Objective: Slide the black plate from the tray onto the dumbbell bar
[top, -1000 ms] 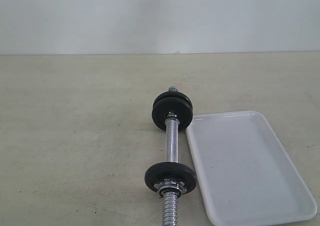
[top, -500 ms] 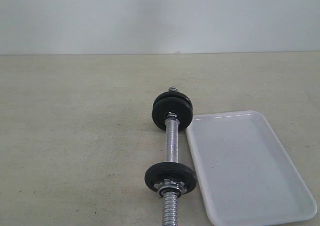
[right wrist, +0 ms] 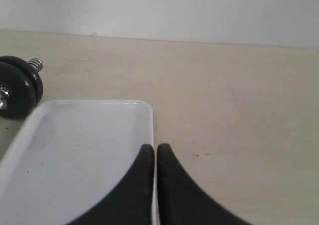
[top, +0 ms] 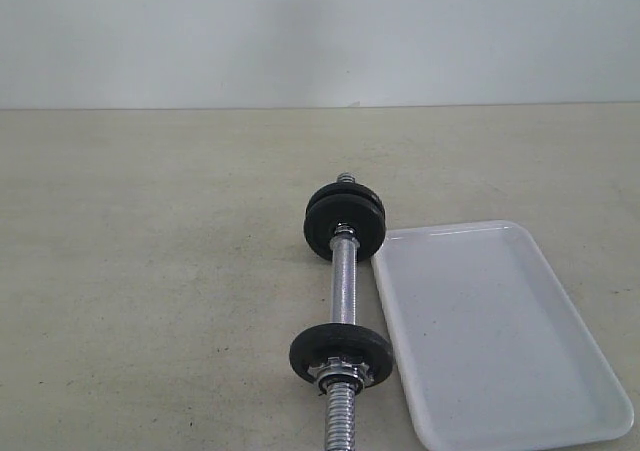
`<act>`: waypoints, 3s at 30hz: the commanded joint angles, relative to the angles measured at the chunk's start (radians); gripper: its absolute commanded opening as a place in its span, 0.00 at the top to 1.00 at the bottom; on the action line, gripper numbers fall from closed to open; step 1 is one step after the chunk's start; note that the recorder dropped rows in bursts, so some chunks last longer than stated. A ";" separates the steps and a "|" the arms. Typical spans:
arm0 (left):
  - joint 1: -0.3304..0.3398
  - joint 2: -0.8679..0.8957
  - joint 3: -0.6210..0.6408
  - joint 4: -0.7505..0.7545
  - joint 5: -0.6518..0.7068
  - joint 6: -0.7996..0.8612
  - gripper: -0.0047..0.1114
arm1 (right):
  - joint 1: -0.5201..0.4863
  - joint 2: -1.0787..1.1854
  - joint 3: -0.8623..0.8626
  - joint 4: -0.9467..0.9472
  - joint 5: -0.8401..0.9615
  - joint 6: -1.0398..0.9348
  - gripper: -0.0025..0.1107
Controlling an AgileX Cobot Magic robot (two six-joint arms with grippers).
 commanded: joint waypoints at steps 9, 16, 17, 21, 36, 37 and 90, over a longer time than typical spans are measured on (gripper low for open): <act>0.008 -0.005 0.003 -0.005 -0.008 -0.008 0.92 | -0.005 -0.003 0.005 0.000 -0.004 -0.003 0.98; 0.121 -0.007 0.003 -0.005 -0.008 -0.008 0.92 | -0.005 -0.003 0.005 0.009 -0.004 -0.003 0.98; 0.144 -0.007 0.003 -0.005 -0.008 -0.008 0.92 | -0.005 -0.003 0.005 0.009 -0.004 -0.003 0.98; 0.240 -0.007 0.003 -0.005 -0.008 -0.008 0.92 | -0.005 -0.003 0.005 0.009 -0.004 -0.003 0.98; 0.468 -0.007 0.003 -0.065 -0.013 -0.013 0.92 | -0.005 -0.003 0.005 0.009 -0.004 -0.003 0.98; 0.468 -0.007 0.003 -0.065 -0.013 -0.013 0.92 | -0.005 -0.003 0.005 0.009 -0.004 -0.003 0.98; 0.468 -0.007 0.003 1.852 0.019 -0.013 0.92 | -0.005 -0.003 0.005 0.009 -0.004 -0.003 0.98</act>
